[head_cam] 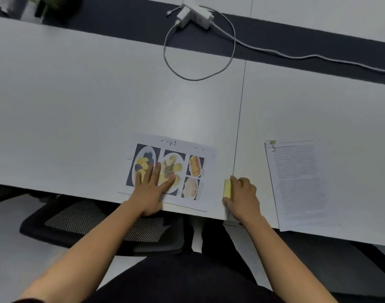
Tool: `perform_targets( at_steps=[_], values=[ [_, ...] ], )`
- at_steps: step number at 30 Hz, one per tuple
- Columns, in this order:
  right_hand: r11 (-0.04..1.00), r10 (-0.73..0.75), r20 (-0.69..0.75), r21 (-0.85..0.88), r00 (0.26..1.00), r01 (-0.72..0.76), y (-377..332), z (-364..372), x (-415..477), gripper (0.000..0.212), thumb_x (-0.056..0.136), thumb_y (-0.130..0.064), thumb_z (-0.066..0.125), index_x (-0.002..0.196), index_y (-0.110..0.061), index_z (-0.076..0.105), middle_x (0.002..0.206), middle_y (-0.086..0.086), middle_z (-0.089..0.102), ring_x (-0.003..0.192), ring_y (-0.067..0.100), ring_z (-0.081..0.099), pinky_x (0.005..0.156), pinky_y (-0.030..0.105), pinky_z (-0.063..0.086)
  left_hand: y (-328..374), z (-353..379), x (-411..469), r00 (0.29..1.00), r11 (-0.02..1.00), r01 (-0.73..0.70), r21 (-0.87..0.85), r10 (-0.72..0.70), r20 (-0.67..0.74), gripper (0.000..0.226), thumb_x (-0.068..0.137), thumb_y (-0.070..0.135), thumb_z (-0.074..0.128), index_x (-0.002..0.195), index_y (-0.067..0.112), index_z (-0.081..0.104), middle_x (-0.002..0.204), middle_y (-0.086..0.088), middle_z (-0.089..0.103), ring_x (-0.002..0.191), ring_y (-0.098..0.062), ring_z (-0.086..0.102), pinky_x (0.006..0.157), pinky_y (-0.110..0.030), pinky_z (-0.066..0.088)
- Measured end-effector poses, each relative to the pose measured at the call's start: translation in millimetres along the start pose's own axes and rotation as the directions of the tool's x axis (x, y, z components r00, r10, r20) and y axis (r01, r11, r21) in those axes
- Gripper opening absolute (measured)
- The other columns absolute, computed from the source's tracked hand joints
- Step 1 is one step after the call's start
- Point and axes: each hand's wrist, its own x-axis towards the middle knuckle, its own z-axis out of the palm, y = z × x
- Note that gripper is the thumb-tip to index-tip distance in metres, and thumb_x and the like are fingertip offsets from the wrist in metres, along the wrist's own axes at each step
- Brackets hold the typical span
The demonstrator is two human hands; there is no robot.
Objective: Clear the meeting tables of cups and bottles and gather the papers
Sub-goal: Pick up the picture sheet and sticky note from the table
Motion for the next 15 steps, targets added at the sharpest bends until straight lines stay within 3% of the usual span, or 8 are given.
perform_targets(
  at_steps=[2,4,6,8,10,11,13,15],
  values=[
    [0.997,0.055,-0.010,0.057,0.998,-0.055,6,-4,0,0.080,0.083,-0.045,0.071,0.149,-0.022,0.033,0.142,0.012,0.034,0.126,0.035,0.036,0.079,0.037,0.041,8,5,-4,0.993,0.989,0.070,-0.131,-0.082,-0.089,0.088,0.086,0.026,0.053,0.154,0.047,0.001,0.160,-0.018,-0.028,0.147,-0.038,-0.028,0.116,-0.063,-0.007],
    [0.985,0.126,-0.019,0.119,0.992,-0.123,11,-7,0,0.082,0.075,-0.053,0.076,0.142,-0.022,0.041,0.132,0.010,0.039,0.120,0.033,0.042,0.077,0.034,0.038,24,12,-12,0.932,0.895,0.161,-0.417,-0.277,-0.235,0.081,0.084,0.028,0.053,0.155,0.041,0.017,0.164,-0.018,-0.014,0.151,-0.036,-0.015,0.118,-0.060,0.000],
    [0.977,0.179,-0.032,0.127,0.983,-0.174,14,-7,1,0.082,0.070,-0.062,0.075,0.134,-0.020,0.046,0.126,0.008,0.044,0.118,0.031,0.046,0.078,0.034,0.038,47,13,-18,0.760,0.590,0.232,-0.774,-0.606,-0.235,0.083,0.086,0.035,0.060,0.157,0.030,0.017,0.164,-0.014,-0.009,0.151,-0.032,-0.007,0.119,-0.057,0.005],
    [0.974,0.202,-0.032,0.114,0.979,-0.197,15,-5,-1,0.083,0.069,-0.070,0.071,0.130,-0.018,0.048,0.124,0.007,0.045,0.117,0.029,0.047,0.077,0.034,0.038,65,8,-17,0.554,0.093,0.242,-0.966,-0.830,0.059,0.105,0.082,0.042,0.073,0.158,0.023,0.004,0.164,-0.011,-0.010,0.151,-0.034,-0.003,0.120,-0.055,0.009],
    [0.970,0.213,-0.031,0.129,0.977,-0.207,15,0,-3,0.083,0.071,-0.073,0.066,0.130,-0.017,0.047,0.125,0.006,0.045,0.117,0.029,0.048,0.077,0.034,0.038,70,4,-7,0.443,-0.350,0.171,-0.921,-0.808,0.389,0.128,0.071,0.051,0.082,0.158,0.022,-0.007,0.164,-0.011,-0.011,0.150,-0.036,0.002,0.120,-0.054,0.015],
    [0.968,0.212,-0.029,0.145,0.977,-0.205,16,3,-4,0.082,0.073,-0.073,0.066,0.130,-0.017,0.047,0.125,0.006,0.044,0.117,0.029,0.048,0.078,0.034,0.038,69,5,-1,0.417,-0.518,0.136,-0.845,-0.743,0.523,0.138,0.064,0.055,0.085,0.157,0.024,-0.012,0.164,-0.011,-0.010,0.150,-0.037,0.006,0.120,-0.054,0.017],
    [0.966,0.178,-0.036,0.198,0.983,-0.167,17,7,-8,0.075,0.077,-0.067,0.067,0.129,-0.017,0.047,0.126,0.006,0.042,0.117,0.029,0.048,0.080,0.034,0.041,66,5,6,0.396,-0.667,0.121,-0.735,-0.646,0.652,0.148,0.057,0.057,0.089,0.155,0.026,-0.018,0.163,-0.013,-0.004,0.147,-0.037,0.019,0.118,-0.051,0.023],
    [0.969,0.118,-0.038,0.222,0.992,-0.106,17,11,-10,0.065,0.080,-0.058,0.069,0.127,-0.019,0.049,0.125,0.004,0.041,0.117,0.026,0.049,0.083,0.034,0.044,64,8,10,0.398,-0.687,0.112,-0.718,-0.631,0.666,0.149,0.057,0.050,0.091,0.154,0.027,-0.020,0.162,-0.014,0.006,0.141,-0.035,0.031,0.113,-0.048,0.031]
  ],
)
